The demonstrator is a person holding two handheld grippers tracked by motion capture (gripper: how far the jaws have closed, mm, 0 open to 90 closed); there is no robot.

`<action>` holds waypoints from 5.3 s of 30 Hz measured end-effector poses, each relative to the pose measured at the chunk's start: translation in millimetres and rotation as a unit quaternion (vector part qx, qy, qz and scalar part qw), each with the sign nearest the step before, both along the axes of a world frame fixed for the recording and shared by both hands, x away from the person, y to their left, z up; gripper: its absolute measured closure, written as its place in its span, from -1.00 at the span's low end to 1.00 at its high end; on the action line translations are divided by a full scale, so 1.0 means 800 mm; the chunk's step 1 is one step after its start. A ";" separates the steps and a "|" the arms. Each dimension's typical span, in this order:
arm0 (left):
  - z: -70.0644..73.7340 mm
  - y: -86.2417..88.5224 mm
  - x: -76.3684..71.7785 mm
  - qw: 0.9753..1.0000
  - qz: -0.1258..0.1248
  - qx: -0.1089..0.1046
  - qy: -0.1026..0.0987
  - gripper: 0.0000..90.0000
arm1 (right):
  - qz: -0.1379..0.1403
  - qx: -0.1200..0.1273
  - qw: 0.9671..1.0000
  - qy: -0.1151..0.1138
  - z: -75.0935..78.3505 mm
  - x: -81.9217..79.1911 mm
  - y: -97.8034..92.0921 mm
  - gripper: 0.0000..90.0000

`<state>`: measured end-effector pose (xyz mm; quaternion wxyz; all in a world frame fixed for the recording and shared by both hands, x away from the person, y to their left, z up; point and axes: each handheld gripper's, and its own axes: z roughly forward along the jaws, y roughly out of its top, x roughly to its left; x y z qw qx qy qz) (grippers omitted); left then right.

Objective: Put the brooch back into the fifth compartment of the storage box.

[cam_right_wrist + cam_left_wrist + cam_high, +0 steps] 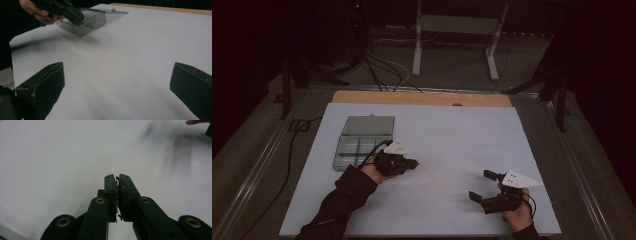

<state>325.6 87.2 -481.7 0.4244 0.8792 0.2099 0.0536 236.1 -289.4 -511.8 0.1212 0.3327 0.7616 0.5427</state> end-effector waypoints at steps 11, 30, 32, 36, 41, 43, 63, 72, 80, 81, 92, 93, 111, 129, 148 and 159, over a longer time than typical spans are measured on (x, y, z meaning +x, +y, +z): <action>0.008 0.016 0.001 1.000 0.016 -0.007 -0.006 0.95 | 0.000 0.001 1.000 -0.001 0.000 0.000 0.000 -1.00; 0.012 0.054 0.011 0.998 0.058 -0.017 -0.007 0.95 | -0.002 0.003 1.000 0.001 0.000 0.001 -0.001 -1.00; 0.012 0.059 0.012 0.998 0.062 -0.015 -0.008 0.95 | -0.001 0.002 1.000 0.000 0.000 0.000 -0.001 -1.00; 0.013 0.069 0.013 0.997 0.075 -0.017 -0.011 0.95 | -0.002 0.001 1.000 0.001 0.000 0.000 -0.001 -1.00; 0.014 0.085 0.015 0.996 0.091 -0.020 -0.012 0.95 | -0.002 0.002 1.000 0.001 0.000 0.000 -0.001 -1.00; 0.013 0.090 0.015 0.995 0.095 -0.017 -0.010 0.95 | -0.001 0.001 1.000 -0.001 0.000 0.000 -0.001 -1.00; 0.002 0.139 0.016 0.990 0.138 -0.013 0.000 0.95 | -0.002 0.003 1.000 0.003 0.000 0.001 -0.001 -1.00; -0.002 0.157 0.016 0.987 0.159 -0.011 0.003 0.94 | -0.001 0.003 1.000 0.001 0.000 0.001 -0.001 -1.00; -0.006 0.169 0.015 0.986 0.169 -0.003 0.008 0.94 | -0.001 0.001 1.000 0.003 0.000 0.001 0.000 -1.00; -0.006 0.169 0.015 0.986 0.168 -0.002 0.010 0.94 | 0.000 0.001 1.000 0.002 0.000 0.001 0.000 -1.00; -0.006 0.173 0.014 0.984 0.177 0.010 0.020 0.47 | 0.001 -0.003 1.000 0.006 -0.001 0.002 0.001 -1.00; -0.006 0.172 0.013 0.984 0.176 0.009 0.021 0.35 | 0.000 -0.002 1.000 0.006 -0.001 0.002 0.001 -1.00; 0.013 0.177 -0.001 0.986 0.137 -0.081 0.040 -0.95 | -0.003 -0.001 1.000 0.006 -0.001 0.003 0.000 -1.00; -0.005 0.176 -0.036 0.988 0.121 -0.091 0.004 -0.98 | -0.003 -0.003 1.000 0.007 -0.001 0.002 0.000 -1.00; -0.038 0.164 -0.082 0.993 0.089 -0.072 0.020 -0.98 | -0.003 -0.003 1.000 0.009 -0.001 0.002 0.001 -1.00; -0.053 0.164 -0.097 0.994 0.088 -0.060 0.016 -0.98 | -0.002 -0.003 1.000 0.011 -0.003 0.004 0.001 -1.00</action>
